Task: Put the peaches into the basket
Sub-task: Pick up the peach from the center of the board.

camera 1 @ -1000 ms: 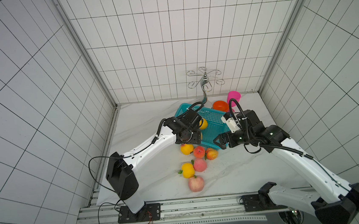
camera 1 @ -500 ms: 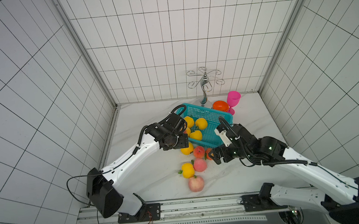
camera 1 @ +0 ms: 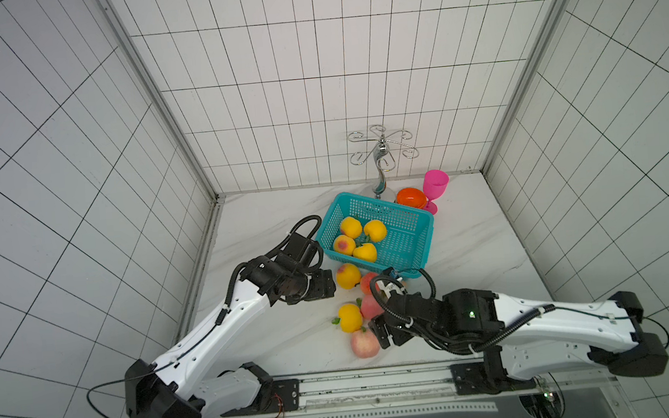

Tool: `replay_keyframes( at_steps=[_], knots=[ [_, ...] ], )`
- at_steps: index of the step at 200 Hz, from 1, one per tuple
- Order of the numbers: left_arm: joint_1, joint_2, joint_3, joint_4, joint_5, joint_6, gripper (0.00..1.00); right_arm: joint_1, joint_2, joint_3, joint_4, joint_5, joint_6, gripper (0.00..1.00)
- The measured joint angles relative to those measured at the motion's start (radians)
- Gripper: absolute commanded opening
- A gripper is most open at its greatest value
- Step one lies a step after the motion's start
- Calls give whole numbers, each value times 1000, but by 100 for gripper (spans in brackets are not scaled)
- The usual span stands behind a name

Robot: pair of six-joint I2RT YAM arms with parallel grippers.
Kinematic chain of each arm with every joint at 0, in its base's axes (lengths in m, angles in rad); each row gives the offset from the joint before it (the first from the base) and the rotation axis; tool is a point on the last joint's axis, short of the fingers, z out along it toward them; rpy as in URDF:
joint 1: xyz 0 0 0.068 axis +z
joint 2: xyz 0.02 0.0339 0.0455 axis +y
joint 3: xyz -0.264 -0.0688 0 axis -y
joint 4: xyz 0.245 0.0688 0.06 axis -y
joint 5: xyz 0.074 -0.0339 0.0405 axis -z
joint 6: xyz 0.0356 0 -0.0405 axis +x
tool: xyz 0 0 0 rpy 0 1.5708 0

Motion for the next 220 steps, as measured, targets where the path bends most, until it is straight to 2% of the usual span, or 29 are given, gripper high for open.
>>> replay_keyframes(
  at_steps=[54,83,130,220],
  knots=[
    [0,-57,-13,-5,29,8,84,25,-23,-160,130,21,120,99],
    [0,-102,-55,-10,45,7,84,43,0,-166,179,24,143,99],
    [0,-132,-101,-16,59,7,84,60,119,-166,225,-3,167,99],
    [0,-137,-123,-16,63,7,84,48,160,-199,317,-57,187,99]
  ],
)
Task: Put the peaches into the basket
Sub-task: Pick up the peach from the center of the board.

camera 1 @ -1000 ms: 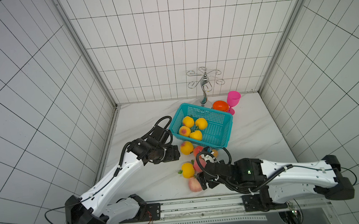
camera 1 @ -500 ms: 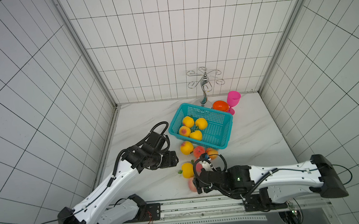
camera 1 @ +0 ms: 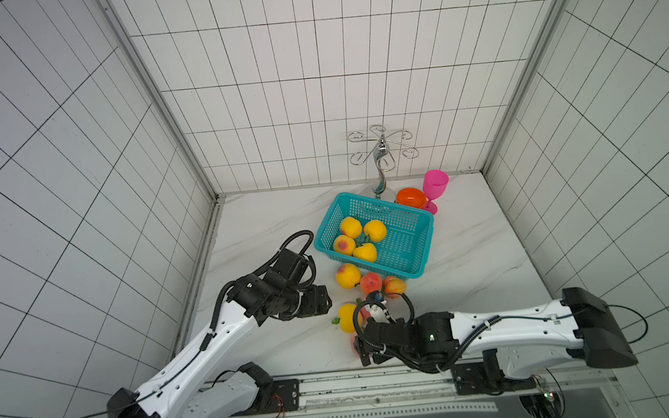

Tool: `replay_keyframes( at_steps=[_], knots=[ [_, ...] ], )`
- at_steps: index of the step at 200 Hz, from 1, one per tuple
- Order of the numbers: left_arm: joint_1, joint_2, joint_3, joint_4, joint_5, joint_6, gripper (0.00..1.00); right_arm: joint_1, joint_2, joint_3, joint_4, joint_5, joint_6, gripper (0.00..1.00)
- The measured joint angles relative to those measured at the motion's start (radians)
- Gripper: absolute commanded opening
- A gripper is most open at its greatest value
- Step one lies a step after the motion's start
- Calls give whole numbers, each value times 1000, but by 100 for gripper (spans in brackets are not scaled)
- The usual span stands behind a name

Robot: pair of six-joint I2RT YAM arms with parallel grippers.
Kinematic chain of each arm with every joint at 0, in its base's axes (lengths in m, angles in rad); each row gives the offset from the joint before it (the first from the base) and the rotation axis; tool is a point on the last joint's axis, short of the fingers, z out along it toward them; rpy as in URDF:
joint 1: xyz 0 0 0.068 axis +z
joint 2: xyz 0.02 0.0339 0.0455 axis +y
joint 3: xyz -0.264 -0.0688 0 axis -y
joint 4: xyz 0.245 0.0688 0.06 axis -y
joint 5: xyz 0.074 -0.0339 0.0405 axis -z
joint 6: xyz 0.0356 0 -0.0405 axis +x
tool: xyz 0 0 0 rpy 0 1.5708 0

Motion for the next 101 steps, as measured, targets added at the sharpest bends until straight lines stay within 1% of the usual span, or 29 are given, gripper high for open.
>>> replay_keyframes(
  at_steps=[50,101],
  knots=[
    [0,0,0,0,0,1,84,-34,30,-21,27,-45,0,99],
    [0,1,0,0,-1,1,84,-59,92,-21,62,-97,-13,99]
  ],
)
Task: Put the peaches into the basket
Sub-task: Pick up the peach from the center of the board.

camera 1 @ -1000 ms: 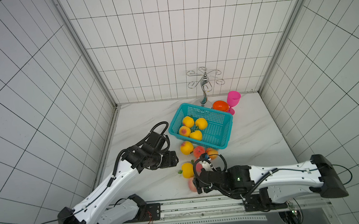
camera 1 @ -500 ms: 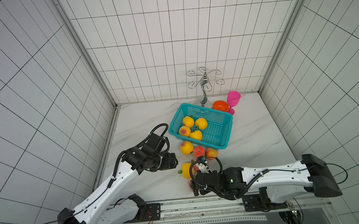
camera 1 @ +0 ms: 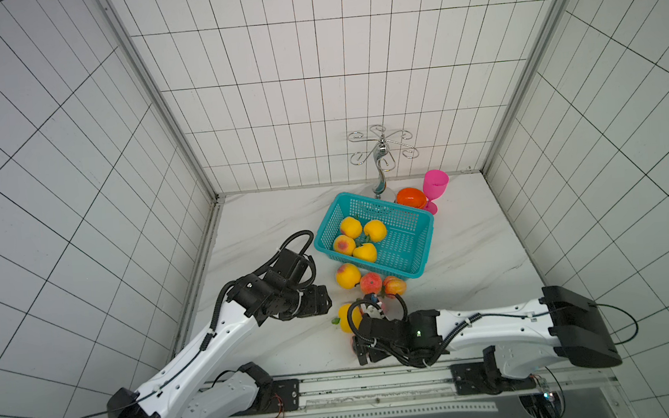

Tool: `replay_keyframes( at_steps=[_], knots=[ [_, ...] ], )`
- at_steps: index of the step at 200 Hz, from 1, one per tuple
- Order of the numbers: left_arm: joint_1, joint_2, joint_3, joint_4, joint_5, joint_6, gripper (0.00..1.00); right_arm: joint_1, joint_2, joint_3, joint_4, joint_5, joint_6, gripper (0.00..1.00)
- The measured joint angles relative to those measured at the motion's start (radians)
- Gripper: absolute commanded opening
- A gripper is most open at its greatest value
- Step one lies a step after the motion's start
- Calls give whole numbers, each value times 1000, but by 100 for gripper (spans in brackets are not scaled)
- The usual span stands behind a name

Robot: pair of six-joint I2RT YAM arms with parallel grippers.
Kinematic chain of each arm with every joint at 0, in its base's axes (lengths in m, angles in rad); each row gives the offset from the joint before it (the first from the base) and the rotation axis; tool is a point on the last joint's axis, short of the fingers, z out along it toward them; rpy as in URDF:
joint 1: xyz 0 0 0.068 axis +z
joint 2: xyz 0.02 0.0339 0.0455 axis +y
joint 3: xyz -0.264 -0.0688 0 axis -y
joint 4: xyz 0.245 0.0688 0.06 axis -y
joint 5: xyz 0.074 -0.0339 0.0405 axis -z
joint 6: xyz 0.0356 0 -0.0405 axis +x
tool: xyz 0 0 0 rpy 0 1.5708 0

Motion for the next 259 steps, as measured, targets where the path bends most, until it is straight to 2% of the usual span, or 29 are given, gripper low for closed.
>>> replay_keyframes(
  at_steps=[36,76,187,259],
  knots=[
    [0,1,0,0,-1,0,84,-15,20,0,15,-28,-10,100],
    [0,7,-6,1,-4,0,84,-37,29,0,40,-52,-24,96],
    [0,56,-6,23,-4,0,84,-65,62,0,59,-100,-67,80],
    [6,87,-3,37,-4,0,84,-69,13,1,27,-104,-104,78]
  ],
)
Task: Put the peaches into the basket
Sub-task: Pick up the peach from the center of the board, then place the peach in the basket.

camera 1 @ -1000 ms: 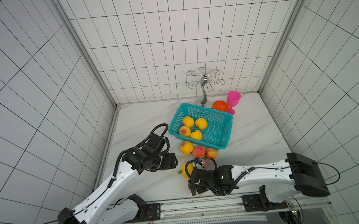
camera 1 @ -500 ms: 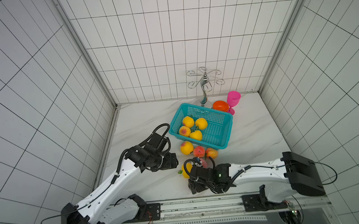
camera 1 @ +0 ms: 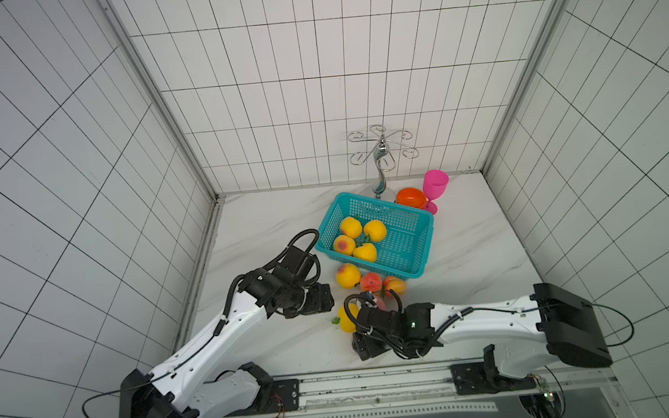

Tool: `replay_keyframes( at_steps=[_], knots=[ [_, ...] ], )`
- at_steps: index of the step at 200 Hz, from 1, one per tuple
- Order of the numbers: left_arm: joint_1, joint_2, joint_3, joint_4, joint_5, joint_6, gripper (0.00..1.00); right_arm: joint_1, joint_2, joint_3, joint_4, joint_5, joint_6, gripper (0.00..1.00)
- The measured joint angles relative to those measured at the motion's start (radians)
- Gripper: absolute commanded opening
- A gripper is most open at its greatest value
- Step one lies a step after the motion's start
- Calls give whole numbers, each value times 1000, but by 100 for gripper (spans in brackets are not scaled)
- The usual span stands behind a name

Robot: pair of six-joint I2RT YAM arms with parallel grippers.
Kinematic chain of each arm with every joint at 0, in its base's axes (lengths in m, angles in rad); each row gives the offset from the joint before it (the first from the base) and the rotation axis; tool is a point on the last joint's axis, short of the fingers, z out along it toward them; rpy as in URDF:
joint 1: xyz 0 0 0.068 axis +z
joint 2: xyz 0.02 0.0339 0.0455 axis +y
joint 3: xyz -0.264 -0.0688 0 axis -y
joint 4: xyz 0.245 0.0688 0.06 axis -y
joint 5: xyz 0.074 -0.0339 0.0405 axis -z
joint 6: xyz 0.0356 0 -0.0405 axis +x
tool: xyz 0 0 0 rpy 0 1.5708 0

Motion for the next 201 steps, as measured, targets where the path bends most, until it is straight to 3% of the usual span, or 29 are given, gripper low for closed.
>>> replay_keyframes(
  at_steps=[92,201],
  knots=[
    [24,55,29,35,0,0,84,-51,-172,31,-158,20,-72,78],
    [31,180,130,72,-4,-23,84,-394,-312,206,-291,-35,-315,78]
  ],
)
